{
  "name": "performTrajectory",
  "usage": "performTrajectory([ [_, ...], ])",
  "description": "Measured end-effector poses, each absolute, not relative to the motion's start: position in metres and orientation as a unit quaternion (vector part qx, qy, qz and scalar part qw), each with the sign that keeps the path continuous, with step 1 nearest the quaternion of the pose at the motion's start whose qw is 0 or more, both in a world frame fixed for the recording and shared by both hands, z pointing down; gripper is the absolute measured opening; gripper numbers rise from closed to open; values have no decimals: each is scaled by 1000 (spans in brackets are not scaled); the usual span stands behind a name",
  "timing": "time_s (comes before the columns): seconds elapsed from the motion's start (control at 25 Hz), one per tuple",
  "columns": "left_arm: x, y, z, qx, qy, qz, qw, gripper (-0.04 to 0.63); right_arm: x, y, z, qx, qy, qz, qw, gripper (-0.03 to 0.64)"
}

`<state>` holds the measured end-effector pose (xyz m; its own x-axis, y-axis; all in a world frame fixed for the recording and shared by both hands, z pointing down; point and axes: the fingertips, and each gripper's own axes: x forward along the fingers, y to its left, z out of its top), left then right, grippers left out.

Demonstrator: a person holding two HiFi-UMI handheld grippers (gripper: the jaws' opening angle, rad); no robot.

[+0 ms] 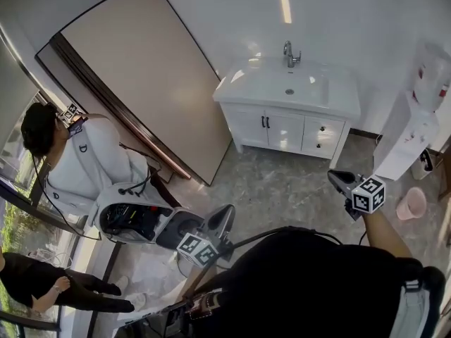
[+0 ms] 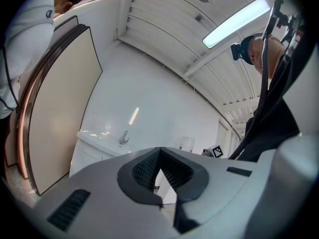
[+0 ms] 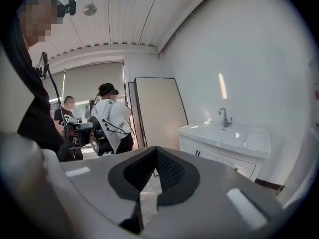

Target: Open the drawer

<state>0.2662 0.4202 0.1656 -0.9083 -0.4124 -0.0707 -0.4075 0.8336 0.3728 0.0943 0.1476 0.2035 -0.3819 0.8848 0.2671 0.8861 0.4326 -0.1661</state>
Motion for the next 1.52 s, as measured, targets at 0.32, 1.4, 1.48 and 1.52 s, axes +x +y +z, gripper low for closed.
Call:
performTrajectory([
  [0.32, 192, 431, 175, 175, -966, -192, 11, 2, 9, 178, 220, -570, -807, -1, 156, 2],
  [1.4, -100, 453, 187, 188, -964, -188, 19, 2, -275, 211, 238, -572, -805, 8, 161, 2],
  [1.48, -123, 477, 184, 212, -959, -188, 17, 2, -290, 230, 233, -554, -818, 6, 156, 2],
  [1.52, -135, 489, 182, 223, -956, -190, 15, 2, -295, 238, 230, -545, -824, 6, 154, 2],
])
